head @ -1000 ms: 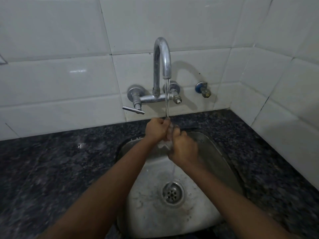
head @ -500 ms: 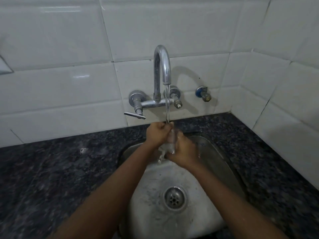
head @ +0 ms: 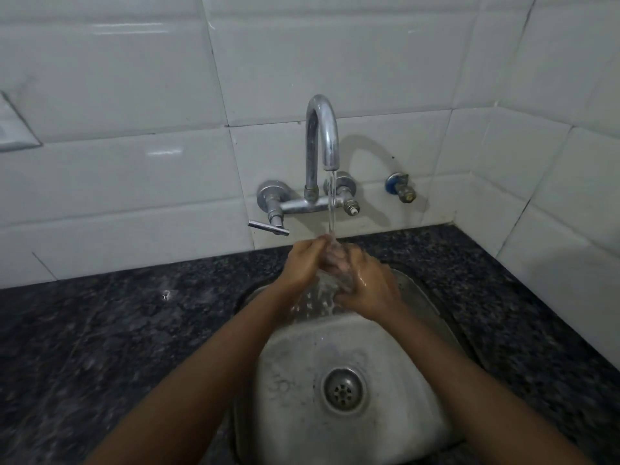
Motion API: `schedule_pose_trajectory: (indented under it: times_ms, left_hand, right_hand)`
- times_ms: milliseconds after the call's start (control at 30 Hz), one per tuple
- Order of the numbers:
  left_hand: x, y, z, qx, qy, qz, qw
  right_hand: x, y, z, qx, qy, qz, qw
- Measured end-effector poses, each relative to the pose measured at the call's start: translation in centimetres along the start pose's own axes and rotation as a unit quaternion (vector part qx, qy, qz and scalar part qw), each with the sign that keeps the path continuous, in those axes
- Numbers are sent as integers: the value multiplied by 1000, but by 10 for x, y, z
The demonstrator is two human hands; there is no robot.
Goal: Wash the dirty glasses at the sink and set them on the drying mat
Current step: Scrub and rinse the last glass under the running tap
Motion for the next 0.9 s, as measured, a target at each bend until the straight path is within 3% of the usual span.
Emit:
schedule_pose_trajectory:
  times_ms: [67,133,167,200,267,300,333,367,400,500,600,700,733,800,833,867,900]
  left_hand:
    - [7,11,14,71,-119,2,990]
    - [16,10,39,176,-264,-159,935]
    - [21,-1,47,229,-326,-292,870]
    - [24,-14,48,282,-363,-432,776]
    - [23,-25,39,367,-356,-641,572]
    - [26,-22,36,409,-334,-689,496]
    - [30,-18,32,434,-313,-717,447]
    - [36,-16,29,440,-298,-733,425]
    - [42,-16,27,425,-298,-738,431]
    - [51,-36,25,239,-370,-690,574]
    - [50,-42,33,159,-392,-650,631]
    - [50,-25,30,246,-286,-652,658]
    - [53,-17,29,305,-248,-665,635]
    - [55,-12,31,396,-229,-728,511]
    - [54,-12,29,403,-237,-726,505]
    - [50,-8,27,402,-240,-697,543]
    - [47,0,25,395,-244,-644,608]
  right_hand:
    - [1,6,-3,-11,-15,-26,999]
    - [5,6,-7,-41,-27,-28,998]
    - [9,3,-8,-60,-37,-29,997]
    - [12,0,-9,-78,-45,-29,995]
    - [17,-8,-10,-100,-46,-54,992]
    - [18,-12,-12,-98,-41,-81,991]
    - [18,-14,-14,-91,-33,-110,989]
    - [18,-15,-16,-82,-25,-134,987]
    - [18,-16,-20,-74,-18,-154,985]
    - [24,-14,-25,-63,-41,-163,984]
    - [32,-12,-21,-116,-59,-79,988]
    - [31,-9,-19,-108,-46,-108,987]
    - [28,-7,-21,-95,-31,-126,987]
    - [19,-2,-24,-59,-5,-171,983]
    - [16,0,-25,-42,0,-199,979]
    - [13,1,-26,-27,0,-222,975]
    - [12,5,-26,-8,-5,-237,971]
Point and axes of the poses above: each hand's wrist, its own z-axis away from the middle knuckle, its own x-axis out of the palm, y = z × x, the point moved 10 cm from there along -z, towards the middle knuckle, and after that the axes turned 15 degrees about y, right-handed, at the moved point
